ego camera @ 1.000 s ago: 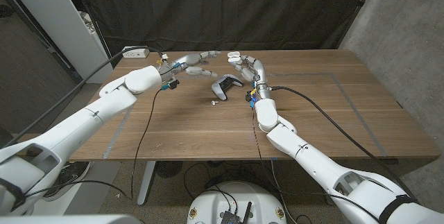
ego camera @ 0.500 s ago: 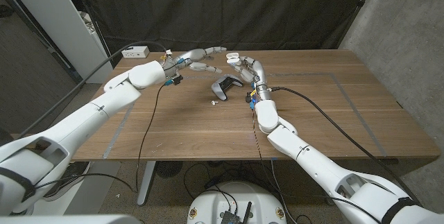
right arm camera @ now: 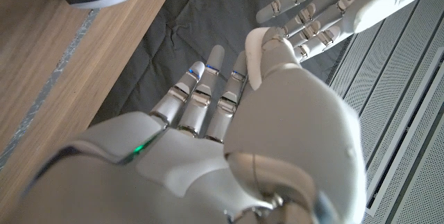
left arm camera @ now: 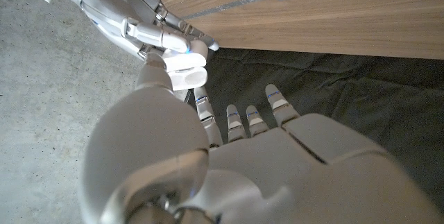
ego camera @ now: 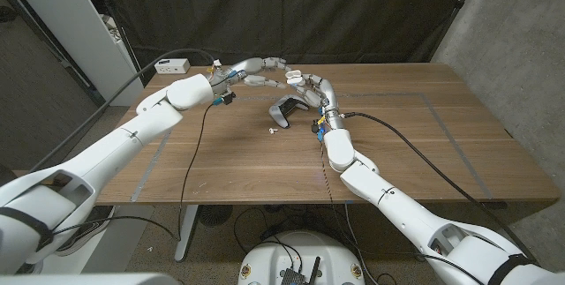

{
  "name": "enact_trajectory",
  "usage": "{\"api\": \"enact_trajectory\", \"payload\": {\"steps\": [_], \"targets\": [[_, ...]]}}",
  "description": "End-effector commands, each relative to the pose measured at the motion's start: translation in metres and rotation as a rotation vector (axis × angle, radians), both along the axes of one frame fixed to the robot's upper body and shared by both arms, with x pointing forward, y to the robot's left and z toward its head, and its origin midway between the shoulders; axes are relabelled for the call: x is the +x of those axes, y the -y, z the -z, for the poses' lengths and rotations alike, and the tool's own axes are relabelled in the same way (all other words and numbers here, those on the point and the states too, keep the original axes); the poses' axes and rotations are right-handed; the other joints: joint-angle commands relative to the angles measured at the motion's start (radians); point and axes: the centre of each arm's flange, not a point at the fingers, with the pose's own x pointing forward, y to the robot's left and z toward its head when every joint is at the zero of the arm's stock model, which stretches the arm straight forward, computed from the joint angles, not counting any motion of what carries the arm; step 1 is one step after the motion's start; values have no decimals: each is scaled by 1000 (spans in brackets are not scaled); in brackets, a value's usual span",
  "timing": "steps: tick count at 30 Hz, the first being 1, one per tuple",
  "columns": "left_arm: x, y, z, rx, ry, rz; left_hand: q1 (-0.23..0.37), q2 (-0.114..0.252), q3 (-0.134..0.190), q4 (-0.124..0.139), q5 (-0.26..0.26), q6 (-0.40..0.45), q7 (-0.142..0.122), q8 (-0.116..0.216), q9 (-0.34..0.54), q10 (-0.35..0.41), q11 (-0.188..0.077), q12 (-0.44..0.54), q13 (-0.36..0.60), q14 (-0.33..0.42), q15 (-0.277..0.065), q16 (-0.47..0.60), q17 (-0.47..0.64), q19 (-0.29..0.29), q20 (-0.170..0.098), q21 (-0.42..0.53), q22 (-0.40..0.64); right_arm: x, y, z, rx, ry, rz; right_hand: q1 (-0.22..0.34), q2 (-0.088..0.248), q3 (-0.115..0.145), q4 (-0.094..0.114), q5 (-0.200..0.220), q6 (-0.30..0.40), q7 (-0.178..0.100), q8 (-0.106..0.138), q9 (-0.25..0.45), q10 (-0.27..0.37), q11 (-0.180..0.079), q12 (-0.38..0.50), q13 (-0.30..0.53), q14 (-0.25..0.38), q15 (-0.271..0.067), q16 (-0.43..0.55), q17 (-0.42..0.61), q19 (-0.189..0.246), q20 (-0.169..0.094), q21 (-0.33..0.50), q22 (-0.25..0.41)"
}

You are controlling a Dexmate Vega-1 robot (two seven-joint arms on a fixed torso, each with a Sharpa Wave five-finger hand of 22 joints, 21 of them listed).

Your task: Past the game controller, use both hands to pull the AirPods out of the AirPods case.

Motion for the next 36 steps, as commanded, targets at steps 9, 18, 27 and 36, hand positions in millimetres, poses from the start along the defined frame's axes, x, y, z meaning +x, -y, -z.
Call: {"api": "enact_trajectory", "payload": {"steps": [9,18,27,36], "targets": [[-11,-3,10,-89,29,52,-2,-12,-4,-25,3,34,-28,34,71,70,-29,23,7,67,-31,7,1,38,-9,13,2,-4,0,1,4,7,3,0,13,1,5,6,66,-61,3,213,3,-3,-2,3,4,-168,-4,3,9,0,-1,2],[-15,-6,11,-107,43,56,-8,-11,-4,-27,3,-83,-109,-31,62,66,-35,20,10,71,-33,3,2,40,-10,11,3,-4,2,2,18,4,17,0,13,1,5,6,68,-61,3,213,4,-1,-2,3,4,-168,-5,4,9,0,-1,2],[-21,-9,12,-135,62,47,-10,-11,-5,-28,2,-112,-125,-53,54,70,-33,20,10,74,-32,3,2,39,-9,10,3,-1,4,-4,31,8,24,1,13,0,5,6,66,-63,2,214,3,-1,-3,4,5,-168,-5,5,9,0,-1,2],[-22,-12,19,-206,58,47,-11,-12,-5,-28,2,-112,-128,-59,49,72,-39,21,10,74,-33,2,2,40,-9,10,3,10,4,-8,30,-28,-1,0,14,0,5,6,68,-62,2,213,2,-3,-3,4,6,-168,-5,5,10,1,-1,2]]}}
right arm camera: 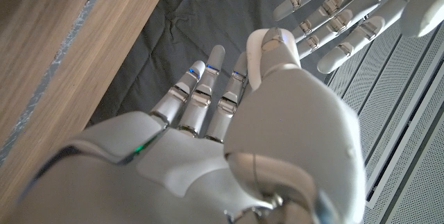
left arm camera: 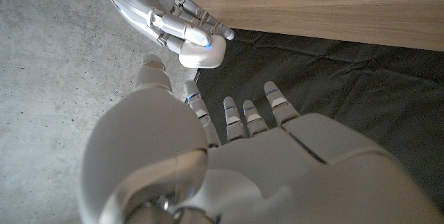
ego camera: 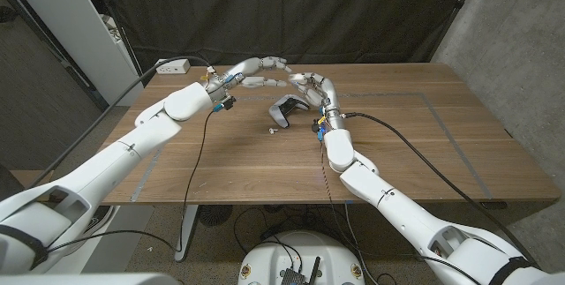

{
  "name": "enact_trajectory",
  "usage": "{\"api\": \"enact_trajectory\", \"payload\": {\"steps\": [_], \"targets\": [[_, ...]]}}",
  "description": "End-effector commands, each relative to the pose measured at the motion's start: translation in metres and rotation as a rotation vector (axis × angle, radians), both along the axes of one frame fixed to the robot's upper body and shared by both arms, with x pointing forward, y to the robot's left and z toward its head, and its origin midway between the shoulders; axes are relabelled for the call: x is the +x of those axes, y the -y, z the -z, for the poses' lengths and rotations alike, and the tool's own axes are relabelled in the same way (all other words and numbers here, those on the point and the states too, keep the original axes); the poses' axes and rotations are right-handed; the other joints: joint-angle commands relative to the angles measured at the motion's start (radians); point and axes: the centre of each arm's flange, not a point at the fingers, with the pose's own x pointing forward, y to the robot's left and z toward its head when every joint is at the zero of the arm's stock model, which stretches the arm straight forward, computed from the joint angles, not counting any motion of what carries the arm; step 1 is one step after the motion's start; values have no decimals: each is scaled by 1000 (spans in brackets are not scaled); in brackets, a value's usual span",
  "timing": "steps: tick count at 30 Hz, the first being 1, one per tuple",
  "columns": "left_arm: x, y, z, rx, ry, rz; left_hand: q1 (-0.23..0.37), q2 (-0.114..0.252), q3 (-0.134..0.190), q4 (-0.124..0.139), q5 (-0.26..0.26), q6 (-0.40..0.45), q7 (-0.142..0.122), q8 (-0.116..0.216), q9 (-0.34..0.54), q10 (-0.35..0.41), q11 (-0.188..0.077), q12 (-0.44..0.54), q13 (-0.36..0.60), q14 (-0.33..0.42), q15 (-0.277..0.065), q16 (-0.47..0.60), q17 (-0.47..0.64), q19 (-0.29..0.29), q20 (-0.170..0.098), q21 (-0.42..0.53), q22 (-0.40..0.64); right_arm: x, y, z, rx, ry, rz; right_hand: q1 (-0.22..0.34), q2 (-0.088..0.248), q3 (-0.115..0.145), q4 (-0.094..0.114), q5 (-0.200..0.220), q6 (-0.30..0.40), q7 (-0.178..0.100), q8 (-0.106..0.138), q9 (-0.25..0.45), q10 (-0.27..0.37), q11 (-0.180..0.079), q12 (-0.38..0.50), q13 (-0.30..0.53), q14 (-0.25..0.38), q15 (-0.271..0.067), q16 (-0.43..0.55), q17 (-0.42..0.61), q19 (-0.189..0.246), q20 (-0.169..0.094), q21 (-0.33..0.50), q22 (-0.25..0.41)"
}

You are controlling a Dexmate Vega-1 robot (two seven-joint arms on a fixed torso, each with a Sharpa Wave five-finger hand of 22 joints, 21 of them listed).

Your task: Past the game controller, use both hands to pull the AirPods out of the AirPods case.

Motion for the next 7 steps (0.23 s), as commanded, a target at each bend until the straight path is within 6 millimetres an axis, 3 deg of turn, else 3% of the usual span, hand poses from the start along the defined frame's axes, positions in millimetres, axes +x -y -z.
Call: {"api": "enact_trajectory", "payload": {"steps": [1,7], "targets": [[-4,-6,9,-88,0,-2,-5,-5,0,-12,2,-5,-7,-4,0,5,-5,4,1,6,0,-3,2,6,5,5,3,14,0,-7,-4,-37,-27,2,8,1,7,6,65,-57,4,213,1,-4,-3,5,7,-168,-4,6,10,1,-1,2],[-12,-9,18,-138,-4,-20,-8,-6,0,-12,1,-18,-4,-15,-4,6,-4,4,1,7,-2,-3,2,6,5,4,3,25,-4,-12,-22,-55,-46,2,8,0,7,6,66,-56,4,212,2,-5,-4,5,6,-167,-6,6,10,1,-1,2]]}}
